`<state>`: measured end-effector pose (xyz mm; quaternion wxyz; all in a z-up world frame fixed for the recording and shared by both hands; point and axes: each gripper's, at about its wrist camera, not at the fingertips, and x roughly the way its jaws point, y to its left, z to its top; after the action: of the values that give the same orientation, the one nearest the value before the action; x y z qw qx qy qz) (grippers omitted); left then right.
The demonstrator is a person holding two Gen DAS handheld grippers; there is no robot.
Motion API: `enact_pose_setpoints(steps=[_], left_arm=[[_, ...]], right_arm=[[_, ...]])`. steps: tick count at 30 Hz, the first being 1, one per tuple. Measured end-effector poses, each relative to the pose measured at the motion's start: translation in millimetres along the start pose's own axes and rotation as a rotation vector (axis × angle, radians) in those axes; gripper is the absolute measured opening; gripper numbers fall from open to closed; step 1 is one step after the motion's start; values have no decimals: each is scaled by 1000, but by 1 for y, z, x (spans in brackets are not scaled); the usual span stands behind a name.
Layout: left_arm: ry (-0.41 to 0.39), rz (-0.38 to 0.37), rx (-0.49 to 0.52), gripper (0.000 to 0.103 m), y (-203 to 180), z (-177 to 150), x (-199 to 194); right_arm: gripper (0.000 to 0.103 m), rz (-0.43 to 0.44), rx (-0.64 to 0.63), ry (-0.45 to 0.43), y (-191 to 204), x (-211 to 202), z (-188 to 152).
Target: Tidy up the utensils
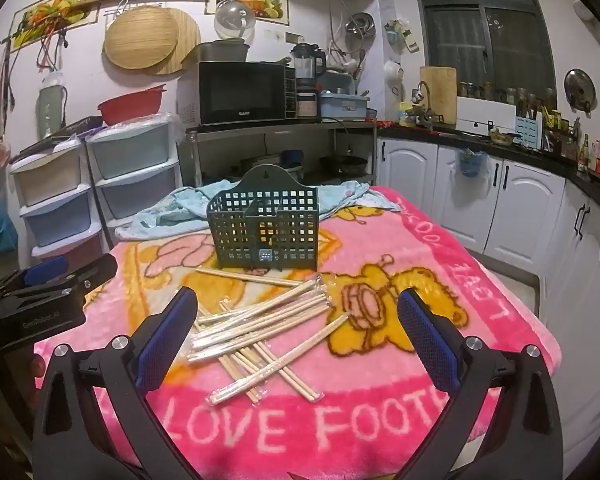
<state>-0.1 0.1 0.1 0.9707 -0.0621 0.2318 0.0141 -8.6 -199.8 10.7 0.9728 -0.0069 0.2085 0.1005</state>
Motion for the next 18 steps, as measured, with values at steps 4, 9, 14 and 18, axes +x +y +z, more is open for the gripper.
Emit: enact_pose_setpoints(steps=[4,9,14,18], left_arm=[[-2,1,2,93,0,0,0],[-9,1,2,93,1,0,-1],[-13,-1,3,93,2,2,-2],[-15,1,8,93,0,2,-2]], right_arm=[[97,-2,-1,-1,0,0,0],[97,1,1,-2,0,0,0],[97,2,-1,-4,1,-1,1],[97,2,-1,-5,1,-2,1]])
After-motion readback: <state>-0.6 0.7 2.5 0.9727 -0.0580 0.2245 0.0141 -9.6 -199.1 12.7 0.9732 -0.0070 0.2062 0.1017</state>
